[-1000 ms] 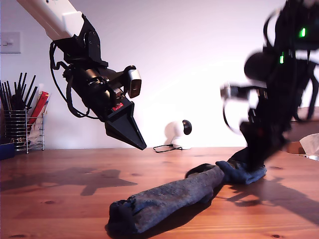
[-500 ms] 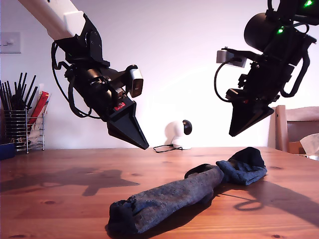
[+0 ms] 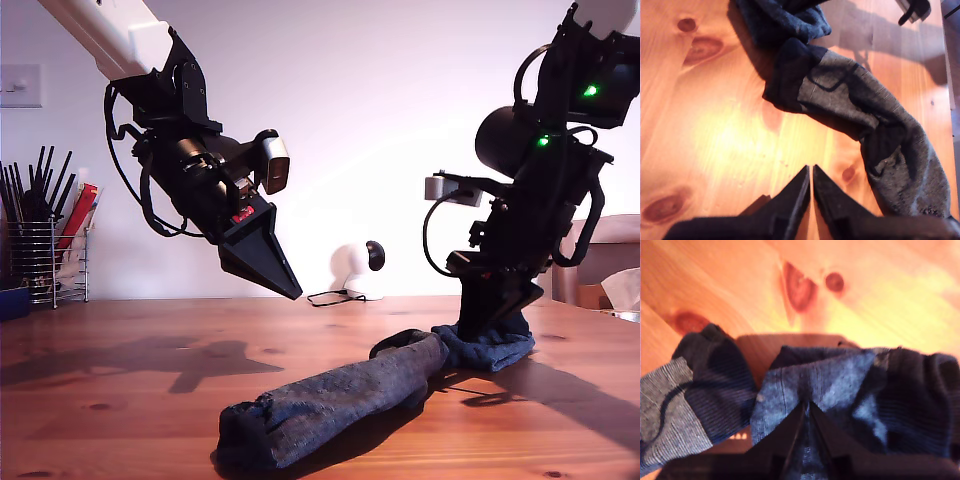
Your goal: Fold the socks in front of you. After folding them, place them to the right side.
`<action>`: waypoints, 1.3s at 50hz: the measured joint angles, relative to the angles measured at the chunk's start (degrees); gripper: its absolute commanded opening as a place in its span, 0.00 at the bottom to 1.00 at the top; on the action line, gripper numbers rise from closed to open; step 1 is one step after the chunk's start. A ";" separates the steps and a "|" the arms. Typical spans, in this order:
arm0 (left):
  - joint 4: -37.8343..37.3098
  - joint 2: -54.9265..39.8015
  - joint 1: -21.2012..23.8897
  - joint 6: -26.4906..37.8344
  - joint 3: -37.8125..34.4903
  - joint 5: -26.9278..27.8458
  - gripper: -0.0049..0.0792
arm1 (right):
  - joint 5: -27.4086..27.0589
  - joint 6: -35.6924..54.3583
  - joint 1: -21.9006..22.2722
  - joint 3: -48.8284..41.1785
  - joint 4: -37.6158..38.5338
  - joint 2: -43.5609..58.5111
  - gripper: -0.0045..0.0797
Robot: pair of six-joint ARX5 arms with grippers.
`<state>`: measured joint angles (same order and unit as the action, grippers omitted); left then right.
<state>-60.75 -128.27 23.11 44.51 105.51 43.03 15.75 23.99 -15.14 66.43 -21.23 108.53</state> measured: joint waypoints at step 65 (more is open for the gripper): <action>-0.72 0.00 0.00 0.00 0.00 -0.04 0.03 | 2.89 7.63 -0.09 2.05 -39.47 1.11 0.04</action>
<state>-61.47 -128.27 23.11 44.51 105.51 42.98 18.63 31.62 -15.22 68.49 -60.71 109.65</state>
